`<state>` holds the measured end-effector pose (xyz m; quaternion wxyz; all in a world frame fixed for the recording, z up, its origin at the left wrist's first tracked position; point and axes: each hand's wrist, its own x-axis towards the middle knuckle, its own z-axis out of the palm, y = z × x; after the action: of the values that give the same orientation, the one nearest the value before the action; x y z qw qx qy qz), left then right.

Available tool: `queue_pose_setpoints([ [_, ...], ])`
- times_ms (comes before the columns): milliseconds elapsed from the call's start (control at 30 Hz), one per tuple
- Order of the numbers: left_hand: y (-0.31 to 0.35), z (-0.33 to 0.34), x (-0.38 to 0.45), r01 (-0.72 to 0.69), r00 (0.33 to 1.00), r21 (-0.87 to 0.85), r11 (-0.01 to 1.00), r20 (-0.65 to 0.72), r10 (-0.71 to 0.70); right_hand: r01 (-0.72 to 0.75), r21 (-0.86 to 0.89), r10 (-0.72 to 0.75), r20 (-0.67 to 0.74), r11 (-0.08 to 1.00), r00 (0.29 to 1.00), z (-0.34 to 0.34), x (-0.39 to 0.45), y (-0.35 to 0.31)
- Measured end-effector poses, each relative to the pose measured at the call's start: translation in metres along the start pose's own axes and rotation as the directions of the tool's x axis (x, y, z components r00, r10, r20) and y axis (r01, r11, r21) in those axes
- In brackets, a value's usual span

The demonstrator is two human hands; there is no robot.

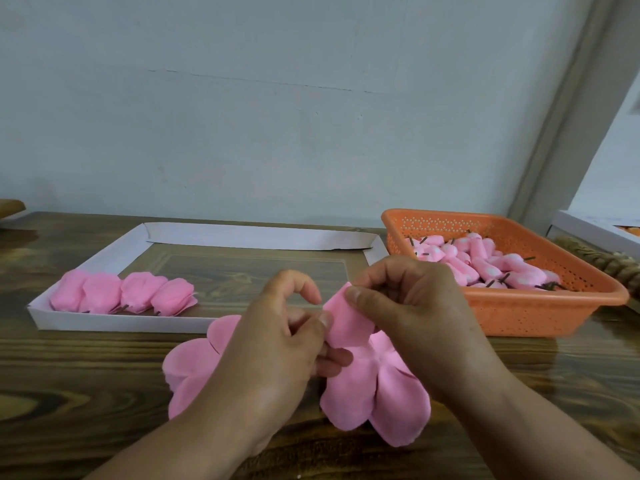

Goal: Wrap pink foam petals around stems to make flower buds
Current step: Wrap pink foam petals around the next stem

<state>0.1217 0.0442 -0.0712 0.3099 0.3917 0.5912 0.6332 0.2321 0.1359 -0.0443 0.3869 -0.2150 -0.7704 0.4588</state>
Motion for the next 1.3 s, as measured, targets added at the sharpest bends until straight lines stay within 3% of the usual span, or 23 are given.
queue_pose_setpoints([
  [700,-0.001,0.006,-0.004,0.037,0.999,-0.108,0.993,0.027,-0.035,-0.001,-0.01,0.001,-0.051,1.0,0.999,-0.001,0.001,0.0],
  [867,-0.003,0.004,0.0,0.175,0.982,-0.226,0.958,0.11,-0.154,0.004,-0.018,-0.004,-0.007,1.0,1.0,-0.001,0.0,-0.001],
  [1033,0.008,-0.006,0.003,0.37,0.924,-0.412,0.833,0.259,-0.282,0.061,0.099,-0.059,-0.021,0.993,0.998,-0.019,0.009,0.001],
  [1100,0.013,-0.01,0.003,0.411,0.904,-0.447,0.795,0.31,-0.293,0.156,0.093,-0.16,0.035,0.983,0.987,-0.032,0.012,0.0],
  [1167,0.015,-0.012,0.002,0.441,0.89,-0.468,0.766,0.338,-0.306,0.247,0.023,-0.247,0.179,0.969,0.952,-0.041,0.013,0.0],
  [1300,0.017,-0.01,0.0,0.477,0.873,-0.465,0.746,0.347,-0.342,0.356,-0.176,-0.265,0.397,0.918,0.879,-0.043,0.009,-0.003],
])
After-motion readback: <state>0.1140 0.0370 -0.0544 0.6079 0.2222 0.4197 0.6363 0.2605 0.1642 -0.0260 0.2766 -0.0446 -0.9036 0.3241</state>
